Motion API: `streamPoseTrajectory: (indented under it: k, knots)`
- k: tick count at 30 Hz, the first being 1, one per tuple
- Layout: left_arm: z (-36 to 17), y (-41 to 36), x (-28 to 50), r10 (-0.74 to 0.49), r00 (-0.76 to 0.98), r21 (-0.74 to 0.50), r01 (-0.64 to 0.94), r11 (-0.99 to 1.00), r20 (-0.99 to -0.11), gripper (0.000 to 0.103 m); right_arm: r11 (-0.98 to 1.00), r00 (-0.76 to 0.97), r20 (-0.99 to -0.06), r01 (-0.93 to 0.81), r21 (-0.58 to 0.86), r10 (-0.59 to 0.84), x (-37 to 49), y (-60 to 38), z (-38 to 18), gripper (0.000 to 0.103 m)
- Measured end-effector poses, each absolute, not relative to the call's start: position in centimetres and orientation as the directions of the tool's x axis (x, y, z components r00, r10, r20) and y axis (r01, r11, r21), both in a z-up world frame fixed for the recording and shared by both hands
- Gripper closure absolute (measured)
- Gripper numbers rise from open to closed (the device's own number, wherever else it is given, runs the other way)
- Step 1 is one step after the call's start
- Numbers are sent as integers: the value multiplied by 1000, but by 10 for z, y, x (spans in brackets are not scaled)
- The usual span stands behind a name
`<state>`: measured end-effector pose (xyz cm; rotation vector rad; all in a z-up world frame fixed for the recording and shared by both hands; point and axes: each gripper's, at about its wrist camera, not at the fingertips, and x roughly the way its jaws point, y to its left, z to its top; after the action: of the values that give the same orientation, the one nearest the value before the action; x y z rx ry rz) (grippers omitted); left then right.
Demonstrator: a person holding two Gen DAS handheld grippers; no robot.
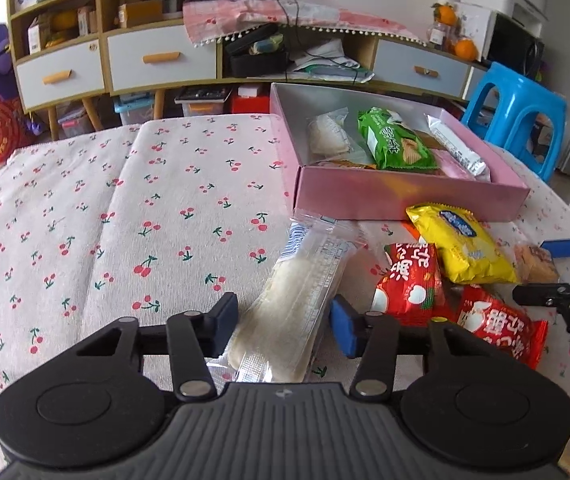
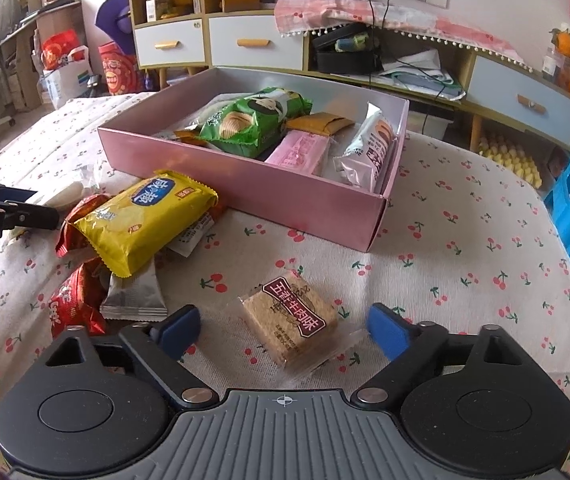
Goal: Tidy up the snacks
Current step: 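Grasp the square biscuit packet with the right tool while the left tool grasps another clear packet, then carry the biscuit packet and clear packet into the pink box and release both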
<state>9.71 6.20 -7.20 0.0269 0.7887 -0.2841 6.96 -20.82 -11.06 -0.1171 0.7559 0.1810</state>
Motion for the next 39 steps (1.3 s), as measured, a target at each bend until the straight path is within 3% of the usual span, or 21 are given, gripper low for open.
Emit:
streamPoseTrajectory:
  k: [7,9,13,15,24,39]
  knots:
    - [-69,62,98,-251,656,-112,247,963,-712,67,980,721,-683,-195,-40,116,70,-211,-107,32]
    - [-69,61,98,-252,653,-117,243,963,-714,69,980,723,-682,-195,-51,108,70,-209,-106,43]
    - [-67,61,98,-255,646,-132,233,963,-719,72,981,721,-684,-191,-41,112,70,-210,-103,48]
    - [-66,60,99,-258,646,-137,232,963,-719,73,981,723,-681,-191,-30,120,70,-210,-102,61]
    - [-61,61,100,-259,635,-166,204,965,-727,74,984,714,-688,-176,8,134,72,-213,-97,66]
    - [-54,65,99,-265,633,-198,177,964,-727,75,986,716,-682,-157,57,153,72,-215,-88,66]
